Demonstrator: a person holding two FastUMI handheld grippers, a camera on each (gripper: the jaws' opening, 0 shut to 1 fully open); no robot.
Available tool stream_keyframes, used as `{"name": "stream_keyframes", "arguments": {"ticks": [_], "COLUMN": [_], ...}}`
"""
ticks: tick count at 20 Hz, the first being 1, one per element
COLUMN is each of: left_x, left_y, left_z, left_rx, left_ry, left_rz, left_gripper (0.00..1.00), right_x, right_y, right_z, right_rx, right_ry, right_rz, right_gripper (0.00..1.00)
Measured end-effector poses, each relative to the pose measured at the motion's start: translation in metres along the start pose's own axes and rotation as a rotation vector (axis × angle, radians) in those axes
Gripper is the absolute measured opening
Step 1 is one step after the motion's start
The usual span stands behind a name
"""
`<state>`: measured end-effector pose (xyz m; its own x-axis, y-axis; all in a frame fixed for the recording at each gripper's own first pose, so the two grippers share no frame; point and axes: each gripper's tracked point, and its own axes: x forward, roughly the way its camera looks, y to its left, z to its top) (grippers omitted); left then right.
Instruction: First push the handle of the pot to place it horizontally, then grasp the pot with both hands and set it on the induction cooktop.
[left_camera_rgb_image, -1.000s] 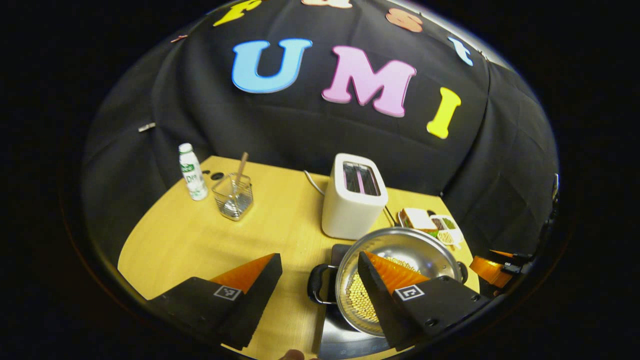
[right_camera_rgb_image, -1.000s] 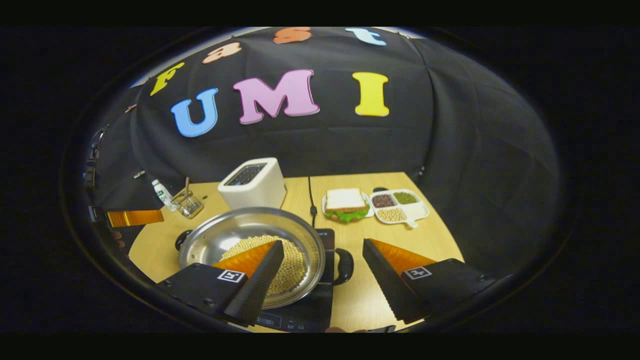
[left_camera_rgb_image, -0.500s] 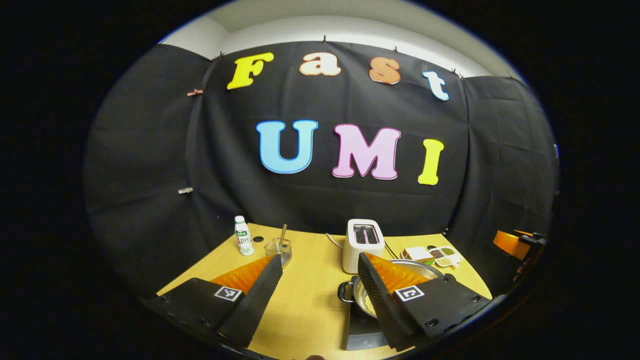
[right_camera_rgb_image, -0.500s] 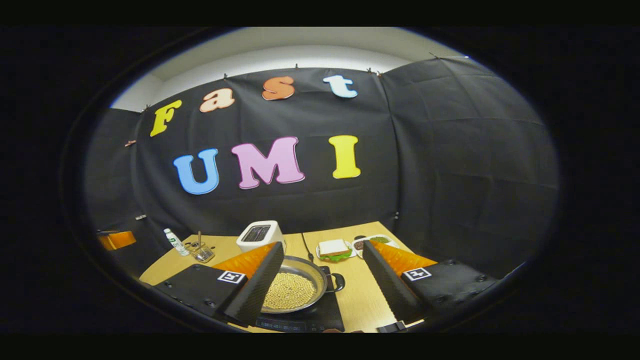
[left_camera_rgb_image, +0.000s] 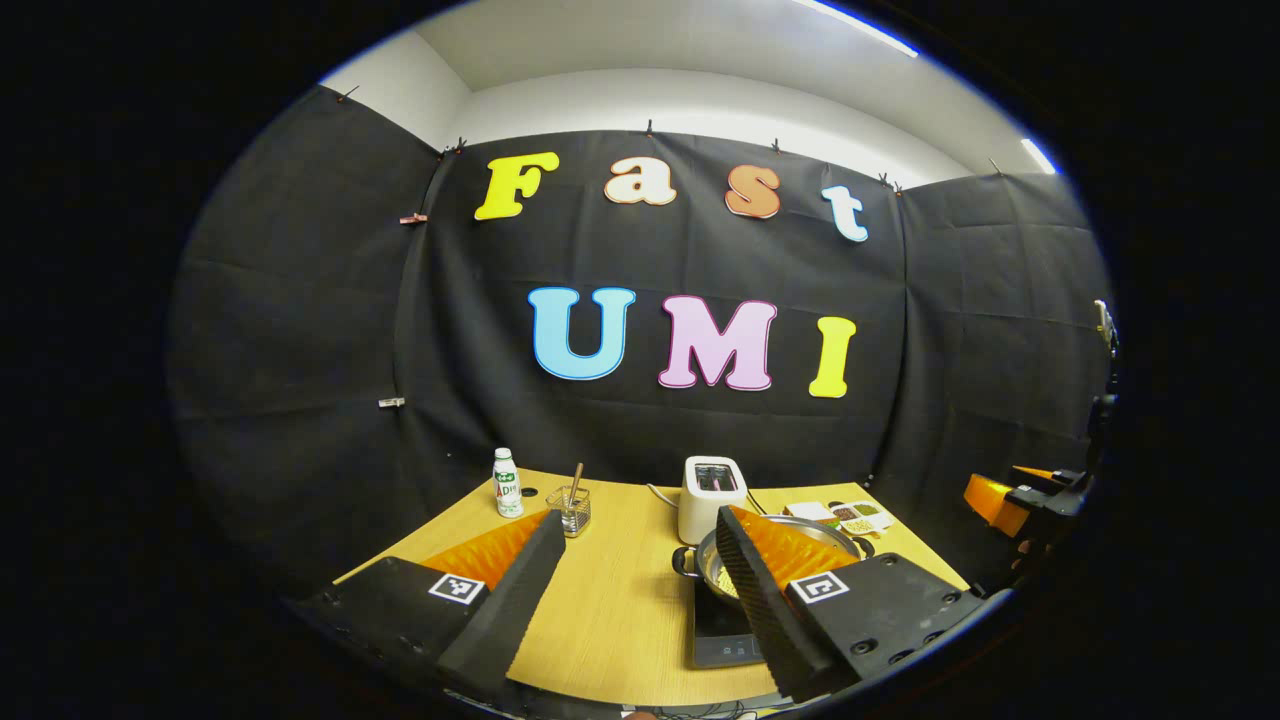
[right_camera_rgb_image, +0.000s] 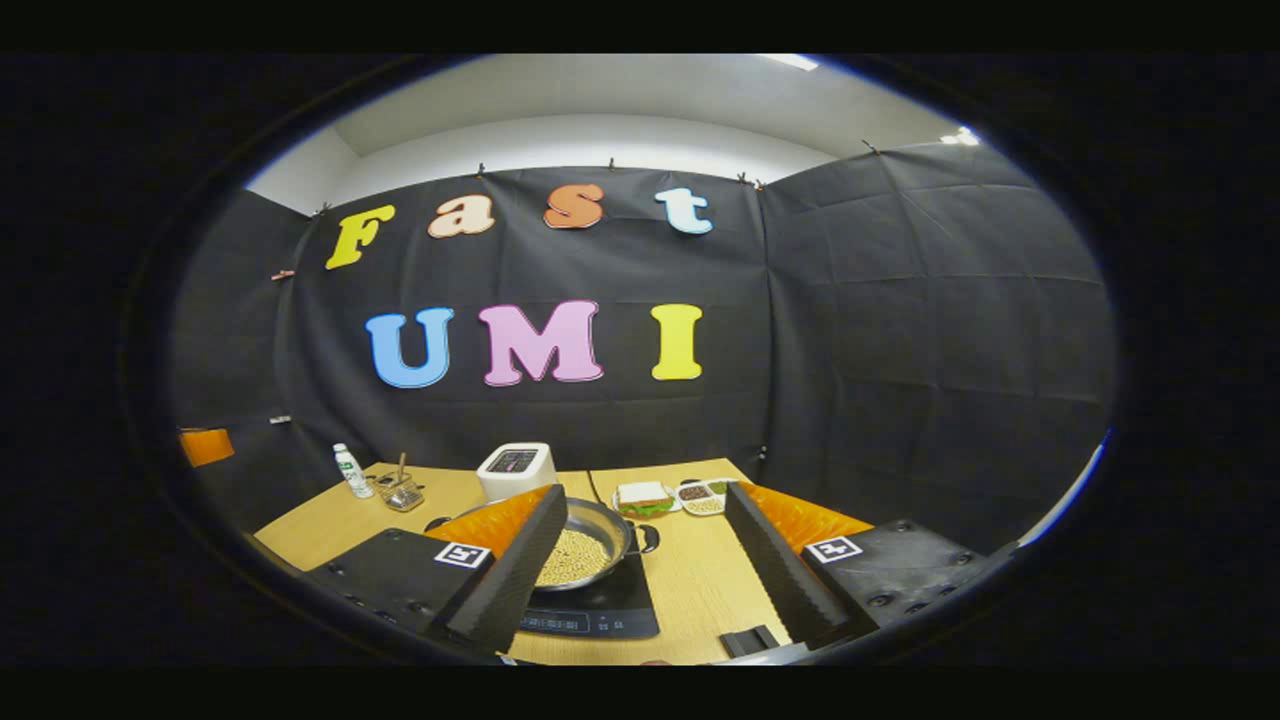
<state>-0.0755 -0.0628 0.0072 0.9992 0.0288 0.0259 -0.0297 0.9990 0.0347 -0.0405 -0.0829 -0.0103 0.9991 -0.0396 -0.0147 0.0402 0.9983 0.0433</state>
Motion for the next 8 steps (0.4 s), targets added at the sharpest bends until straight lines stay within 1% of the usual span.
{"name": "stream_keyframes", "arguments": {"ticks": [1, 3, 6, 8], "left_x": [-0.004, -0.008, -0.008, -0.01], "left_y": [0.001, 0.004, 0.002, 0.002], "left_z": [0.001, 0.002, 0.0, 0.0], "left_rx": [0.004, 0.012, 0.009, 0.009], "left_ry": [-0.003, -0.009, -0.009, -0.008], "left_rz": [-0.004, -0.002, -0.004, -0.005], "left_gripper": [0.93, 0.97, 0.97, 0.93], "right_x": [-0.002, -0.006, -0.005, -0.005], "right_y": [0.001, 0.005, 0.013, 0.016], "right_z": [0.001, 0.002, 0.007, 0.008], "right_rx": [-0.002, -0.009, -0.01, -0.009], "right_ry": [0.0, -0.005, -0.01, -0.01], "right_rz": [0.002, 0.012, 0.035, 0.043], "right_gripper": [0.98, 0.98, 0.98, 0.98]}}
